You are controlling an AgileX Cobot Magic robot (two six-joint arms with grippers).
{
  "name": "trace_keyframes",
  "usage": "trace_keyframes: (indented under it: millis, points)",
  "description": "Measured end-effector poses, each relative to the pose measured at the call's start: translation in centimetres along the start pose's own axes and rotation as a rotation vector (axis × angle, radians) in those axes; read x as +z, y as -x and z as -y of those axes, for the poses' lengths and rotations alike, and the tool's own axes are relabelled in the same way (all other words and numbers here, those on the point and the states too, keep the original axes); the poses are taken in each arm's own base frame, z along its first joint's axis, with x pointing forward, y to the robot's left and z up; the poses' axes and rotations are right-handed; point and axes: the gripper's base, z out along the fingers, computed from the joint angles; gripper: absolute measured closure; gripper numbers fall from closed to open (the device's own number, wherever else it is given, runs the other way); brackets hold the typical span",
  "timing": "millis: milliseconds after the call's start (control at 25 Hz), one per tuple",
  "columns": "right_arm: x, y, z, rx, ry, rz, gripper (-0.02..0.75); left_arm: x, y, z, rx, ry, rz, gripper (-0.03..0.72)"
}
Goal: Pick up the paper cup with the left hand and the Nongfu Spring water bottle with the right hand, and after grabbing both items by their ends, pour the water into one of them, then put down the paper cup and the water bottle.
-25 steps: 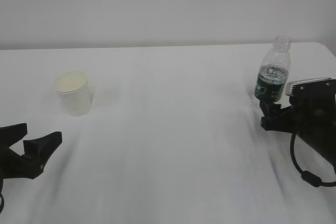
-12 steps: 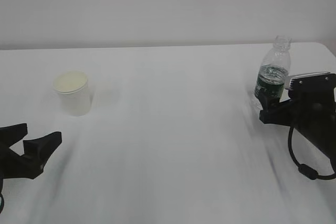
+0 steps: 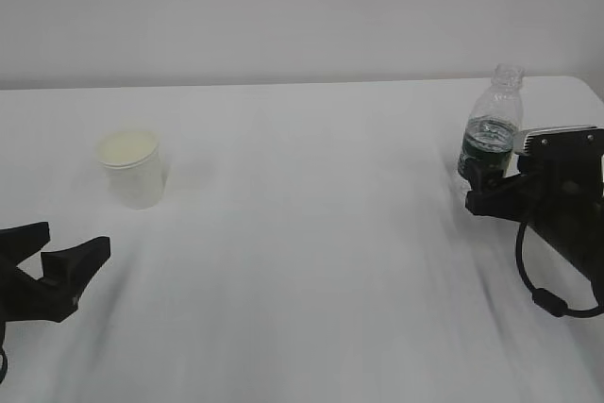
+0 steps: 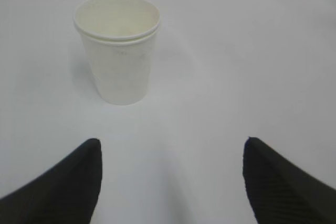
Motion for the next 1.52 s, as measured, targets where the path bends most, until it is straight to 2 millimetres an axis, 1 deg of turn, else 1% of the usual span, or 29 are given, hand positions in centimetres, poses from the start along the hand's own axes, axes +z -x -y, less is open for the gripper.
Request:
trace_keyframes:
  millis: [520,760,920,1040,1280,1520]
  points:
    - [0.1,0.1,0.0,0.045,0.0,0.005,0.148,0.0,0.0,0.0,0.0,0.0,0.0,0.095]
    - [0.8,0.8,-0.1,0.037,0.018,0.037,0.148,0.0,0.0,0.0,0.0,0.0,0.0,0.095]
    - [0.9,0.9,-0.1,0.036,0.019,0.035,0.148,0.0,0.0,0.0,0.0,0.0,0.0,0.096]
    - [1.0,0.5,-0.1,0.036,0.019,0.021,0.148,0.0,0.0,0.0,0.0,0.0,0.0,0.097]
    - [1.8,-1.8,-0.2,0.038,0.023,-0.032,0.148,0.0,0.0,0.0,0.0,0.0,0.0,0.097]
    - [2.5,-1.5,-0.2,0.037,0.022,-0.009,0.148,0.0,0.0,0.0,0.0,0.0,0.0,0.099]
